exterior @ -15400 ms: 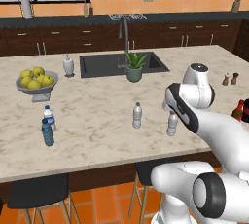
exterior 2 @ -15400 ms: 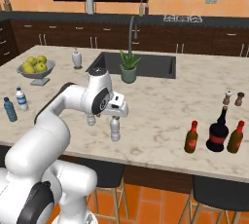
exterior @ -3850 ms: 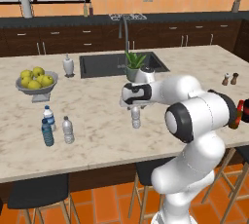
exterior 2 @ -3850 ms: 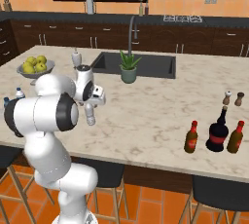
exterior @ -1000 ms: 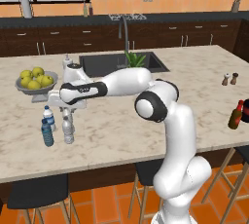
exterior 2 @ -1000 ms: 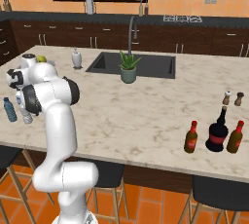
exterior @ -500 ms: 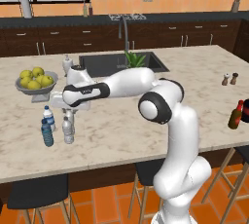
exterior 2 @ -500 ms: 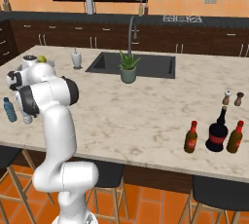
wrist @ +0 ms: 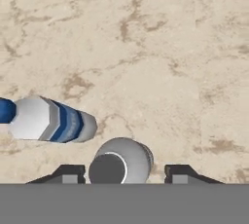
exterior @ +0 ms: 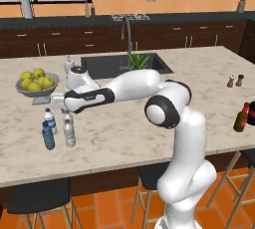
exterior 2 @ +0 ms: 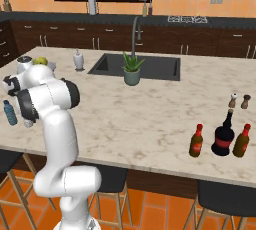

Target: Move the plastic bottles in the middle to the plastics group, and the glass bottles in the middle to the glass group.

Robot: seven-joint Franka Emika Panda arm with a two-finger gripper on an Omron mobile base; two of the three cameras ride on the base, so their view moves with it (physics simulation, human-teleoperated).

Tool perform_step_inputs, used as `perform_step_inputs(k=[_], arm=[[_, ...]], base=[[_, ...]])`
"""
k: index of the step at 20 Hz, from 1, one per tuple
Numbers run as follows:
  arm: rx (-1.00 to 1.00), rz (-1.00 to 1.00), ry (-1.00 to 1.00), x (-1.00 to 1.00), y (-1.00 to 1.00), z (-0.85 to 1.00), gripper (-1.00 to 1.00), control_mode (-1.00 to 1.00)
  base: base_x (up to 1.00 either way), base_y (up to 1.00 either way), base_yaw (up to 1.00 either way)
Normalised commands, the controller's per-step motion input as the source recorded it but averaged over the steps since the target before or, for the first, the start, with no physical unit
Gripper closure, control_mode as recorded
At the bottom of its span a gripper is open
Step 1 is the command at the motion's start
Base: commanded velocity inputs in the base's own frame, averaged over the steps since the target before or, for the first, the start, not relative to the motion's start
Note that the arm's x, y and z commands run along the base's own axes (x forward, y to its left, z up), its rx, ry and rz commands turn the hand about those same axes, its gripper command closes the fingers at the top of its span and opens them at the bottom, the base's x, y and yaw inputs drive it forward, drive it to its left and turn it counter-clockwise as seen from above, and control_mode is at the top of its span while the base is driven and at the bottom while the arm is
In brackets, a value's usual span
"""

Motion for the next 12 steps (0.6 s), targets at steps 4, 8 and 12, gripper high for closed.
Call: perform_step_inputs(k=[4, 8, 12], arm=[[0.00, 0.00, -0.10, -0.11, -0.01, 0.31, -1.00, -1.00], [0.00, 0.00, -0.07, -0.01, -0.29, 0.51, -1.00, -1.00], [0.00, 0.02, -0.01, -0.27, -0.79, 0.39, -1.00, -1.00]], base=[[0.00, 0.00, 0.00], [0.00, 0.00, 0.00], [0.00, 0.00, 0.00]])
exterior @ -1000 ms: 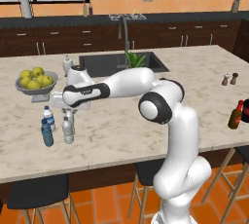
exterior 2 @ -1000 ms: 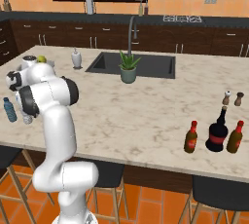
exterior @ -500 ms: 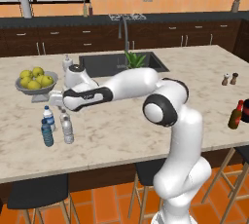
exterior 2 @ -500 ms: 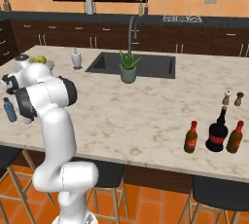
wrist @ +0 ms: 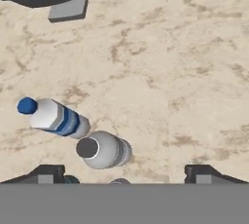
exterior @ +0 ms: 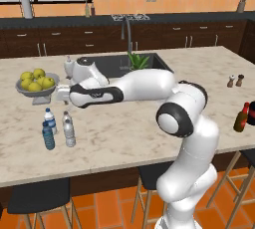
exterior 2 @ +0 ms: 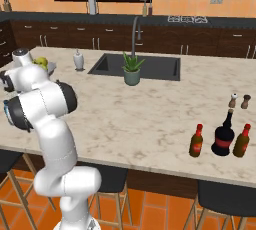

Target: Move the plastic bottles in the middle to the plastics group, and the glass bottles in the middle to the glass group.

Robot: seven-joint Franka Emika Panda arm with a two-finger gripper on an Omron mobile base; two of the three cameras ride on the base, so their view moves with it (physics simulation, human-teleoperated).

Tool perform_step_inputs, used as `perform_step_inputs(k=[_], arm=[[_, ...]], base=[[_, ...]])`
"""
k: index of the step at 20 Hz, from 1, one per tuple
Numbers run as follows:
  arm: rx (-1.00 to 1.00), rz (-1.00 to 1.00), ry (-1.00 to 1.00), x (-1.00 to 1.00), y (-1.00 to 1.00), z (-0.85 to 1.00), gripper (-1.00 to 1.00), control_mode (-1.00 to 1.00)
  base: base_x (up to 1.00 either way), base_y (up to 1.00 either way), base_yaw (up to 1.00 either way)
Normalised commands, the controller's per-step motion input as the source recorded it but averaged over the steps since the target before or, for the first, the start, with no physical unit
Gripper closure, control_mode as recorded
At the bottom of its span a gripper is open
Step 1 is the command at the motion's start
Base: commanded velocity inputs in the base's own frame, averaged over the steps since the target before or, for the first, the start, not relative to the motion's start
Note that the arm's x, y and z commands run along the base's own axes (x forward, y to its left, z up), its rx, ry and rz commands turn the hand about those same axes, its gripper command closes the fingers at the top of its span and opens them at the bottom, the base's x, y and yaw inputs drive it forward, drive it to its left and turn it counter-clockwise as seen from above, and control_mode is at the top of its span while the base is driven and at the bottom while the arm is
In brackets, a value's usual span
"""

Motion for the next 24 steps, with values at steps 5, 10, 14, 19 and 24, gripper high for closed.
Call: perform_step_inputs(k=[5, 10, 14, 19, 24], arm=[[0.00, 0.07, 0.00, -0.56, -1.00, 0.08, -1.00, -1.00], [0.00, 0.02, 0.02, -0.82, -0.98, 0.00, -1.00, -1.00], [0.00, 0.00, 0.00, -0.95, -0.97, 0.00, -1.00, -1.00], [-0.05, 0.00, 0.13, -0.88, -0.89, 0.00, -1.00, -1.00], [-0.15, 0.00, 0.14, -0.94, -0.83, 0.04, -1.00, -1.00]], base=[[0.00, 0.00, 0.00], [0.00, 0.00, 0.00], [0.00, 0.00, 0.00], [0.00, 0.00, 0.00], [0.00, 0.00, 0.00]])
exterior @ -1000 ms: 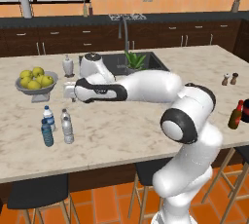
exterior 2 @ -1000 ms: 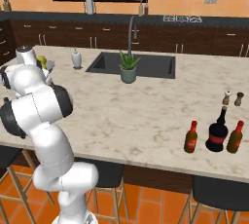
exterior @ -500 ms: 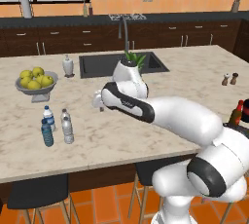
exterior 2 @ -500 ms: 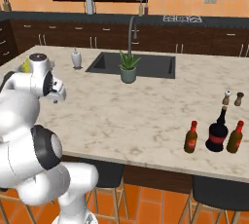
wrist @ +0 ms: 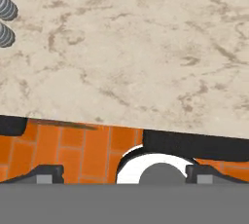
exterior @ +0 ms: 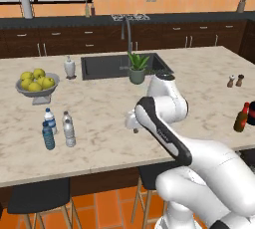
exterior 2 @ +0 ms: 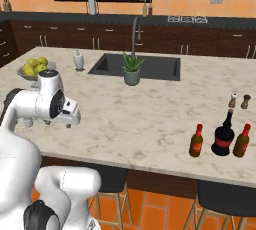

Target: Move the plastic bottles in the middle to the plastics group, and the glass bottles in the middle to the glass group.

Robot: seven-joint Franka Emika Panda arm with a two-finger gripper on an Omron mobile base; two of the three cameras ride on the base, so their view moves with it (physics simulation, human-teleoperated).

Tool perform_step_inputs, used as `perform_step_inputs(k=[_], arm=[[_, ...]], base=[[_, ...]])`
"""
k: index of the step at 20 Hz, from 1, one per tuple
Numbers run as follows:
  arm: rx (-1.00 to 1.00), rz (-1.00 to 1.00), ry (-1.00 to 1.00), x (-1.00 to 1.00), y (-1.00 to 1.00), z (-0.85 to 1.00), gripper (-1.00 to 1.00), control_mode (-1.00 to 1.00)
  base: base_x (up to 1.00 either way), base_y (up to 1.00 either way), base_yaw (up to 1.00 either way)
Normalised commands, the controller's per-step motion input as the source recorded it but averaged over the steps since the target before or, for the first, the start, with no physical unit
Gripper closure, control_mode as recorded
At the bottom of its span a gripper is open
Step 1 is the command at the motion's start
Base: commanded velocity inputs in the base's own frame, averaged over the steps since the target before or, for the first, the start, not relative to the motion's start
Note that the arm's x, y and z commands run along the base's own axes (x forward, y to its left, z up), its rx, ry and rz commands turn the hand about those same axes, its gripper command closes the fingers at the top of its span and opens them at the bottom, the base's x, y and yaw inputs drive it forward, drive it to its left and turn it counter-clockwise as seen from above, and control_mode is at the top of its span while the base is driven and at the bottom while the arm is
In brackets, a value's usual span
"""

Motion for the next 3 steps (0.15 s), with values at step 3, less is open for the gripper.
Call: perform_step_inputs(k=[3], arm=[[-0.22, 0.00, 0.03, -0.98, -0.76, 0.06, -1.00, -1.00]], base=[[0.00, 0.00, 0.00]])
